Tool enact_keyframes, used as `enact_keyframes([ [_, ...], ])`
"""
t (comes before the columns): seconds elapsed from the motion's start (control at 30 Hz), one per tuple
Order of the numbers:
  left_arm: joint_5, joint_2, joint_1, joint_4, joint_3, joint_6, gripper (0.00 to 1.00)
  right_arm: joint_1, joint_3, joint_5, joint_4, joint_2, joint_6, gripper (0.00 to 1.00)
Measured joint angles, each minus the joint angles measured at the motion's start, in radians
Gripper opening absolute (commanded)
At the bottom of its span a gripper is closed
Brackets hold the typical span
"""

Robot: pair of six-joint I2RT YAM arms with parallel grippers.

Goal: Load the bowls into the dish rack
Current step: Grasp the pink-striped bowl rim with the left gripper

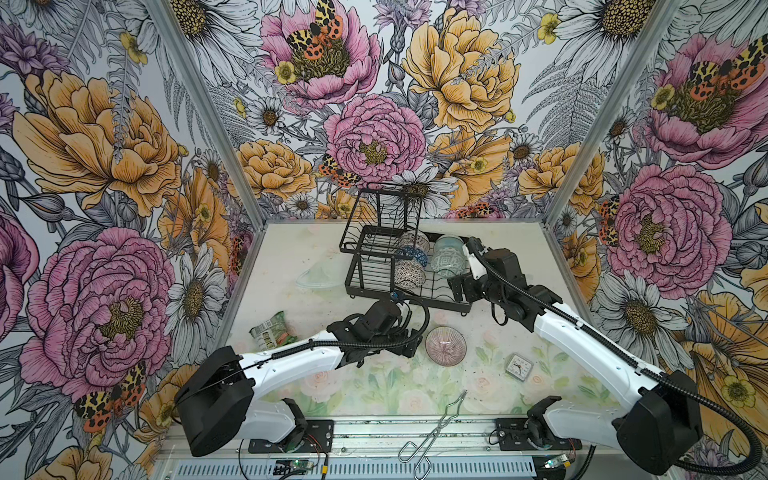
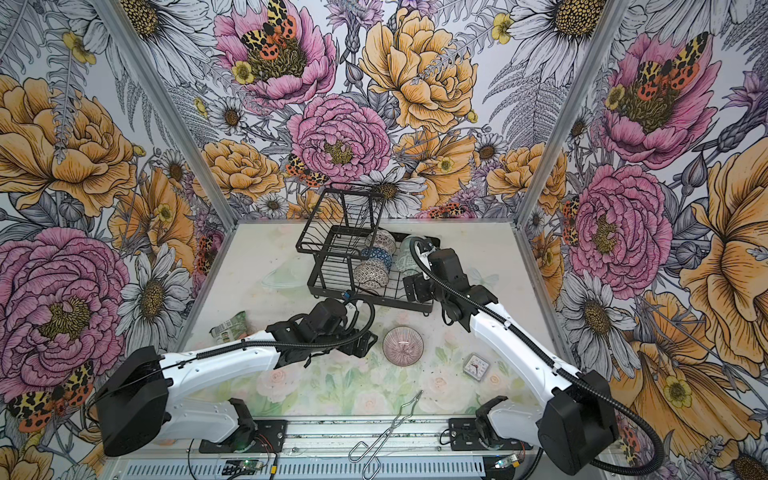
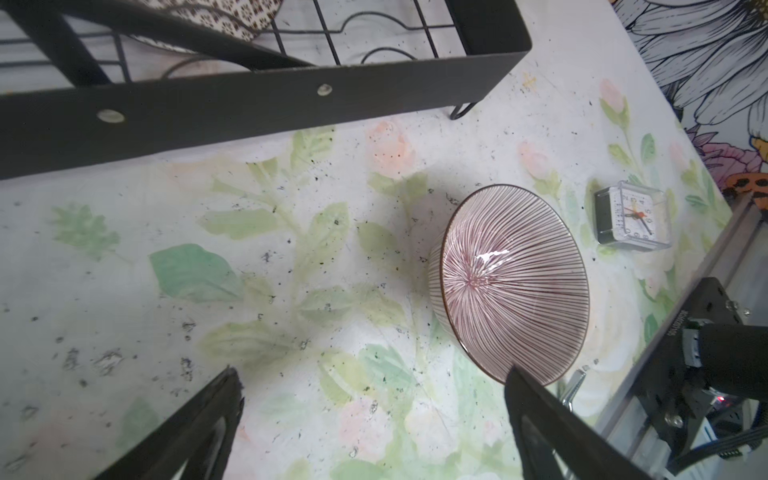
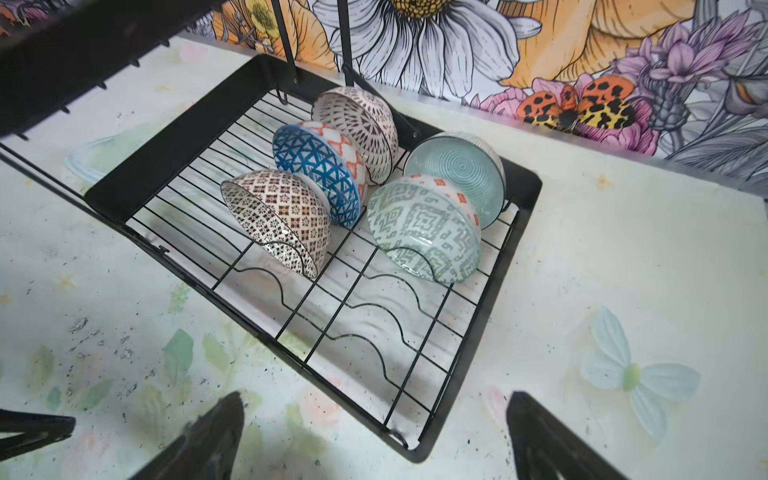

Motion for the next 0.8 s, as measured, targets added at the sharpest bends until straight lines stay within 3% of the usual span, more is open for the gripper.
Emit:
enact_keyframes([
  [0.3, 0.081, 0.159, -0.032, 0.036, 0.104, -0.051, 0.89, -0.011, 0.001, 0.0, -0.008, 0.031, 0.014, 1.0],
  [0.8, 0.115, 0.37, -0.06, 0.031, 0.254, -0.073, 0.46, -0.019, 0.0, -0.003, -0.003, 0.03, 0.018, 0.99],
])
